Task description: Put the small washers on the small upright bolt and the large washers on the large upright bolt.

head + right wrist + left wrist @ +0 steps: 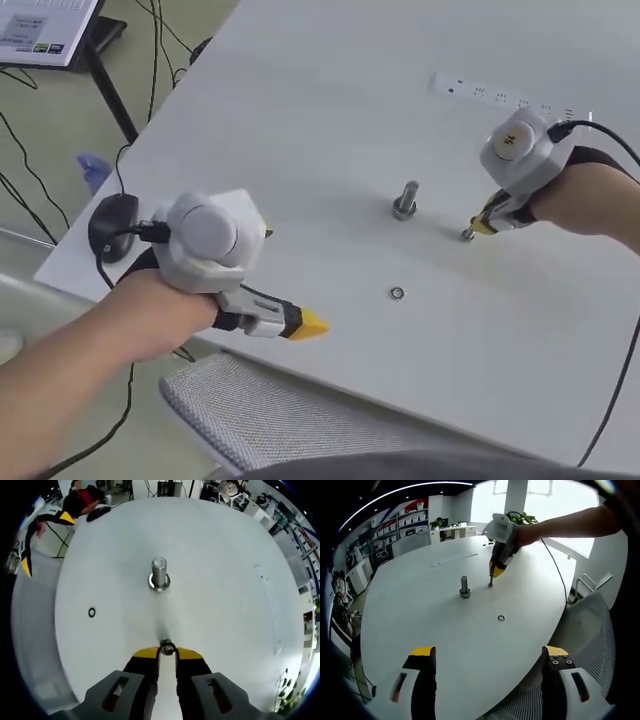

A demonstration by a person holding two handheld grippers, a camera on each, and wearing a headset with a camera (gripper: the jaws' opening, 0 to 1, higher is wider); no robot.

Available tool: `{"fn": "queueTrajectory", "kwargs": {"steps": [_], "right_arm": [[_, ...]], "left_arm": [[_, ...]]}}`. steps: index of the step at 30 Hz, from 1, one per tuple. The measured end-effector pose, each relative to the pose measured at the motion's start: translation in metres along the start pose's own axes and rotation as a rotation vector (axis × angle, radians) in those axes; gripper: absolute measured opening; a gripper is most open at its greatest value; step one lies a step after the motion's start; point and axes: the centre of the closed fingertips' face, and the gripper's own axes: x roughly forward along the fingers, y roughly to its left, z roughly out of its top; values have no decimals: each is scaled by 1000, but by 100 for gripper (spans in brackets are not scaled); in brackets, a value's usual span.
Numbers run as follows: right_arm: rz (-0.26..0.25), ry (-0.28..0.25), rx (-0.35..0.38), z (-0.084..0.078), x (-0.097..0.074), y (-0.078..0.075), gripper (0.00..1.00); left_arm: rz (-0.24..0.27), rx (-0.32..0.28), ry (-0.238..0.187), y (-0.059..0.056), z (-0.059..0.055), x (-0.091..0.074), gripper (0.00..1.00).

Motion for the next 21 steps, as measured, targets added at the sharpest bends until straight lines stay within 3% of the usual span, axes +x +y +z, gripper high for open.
{"fn": "queueTrajectory", "kwargs": {"steps": [21], "right_arm": [[20, 19, -12, -4, 20, 5, 13]], "left_arm": [[-13, -14, 5, 0, -5, -1, 86]]}}
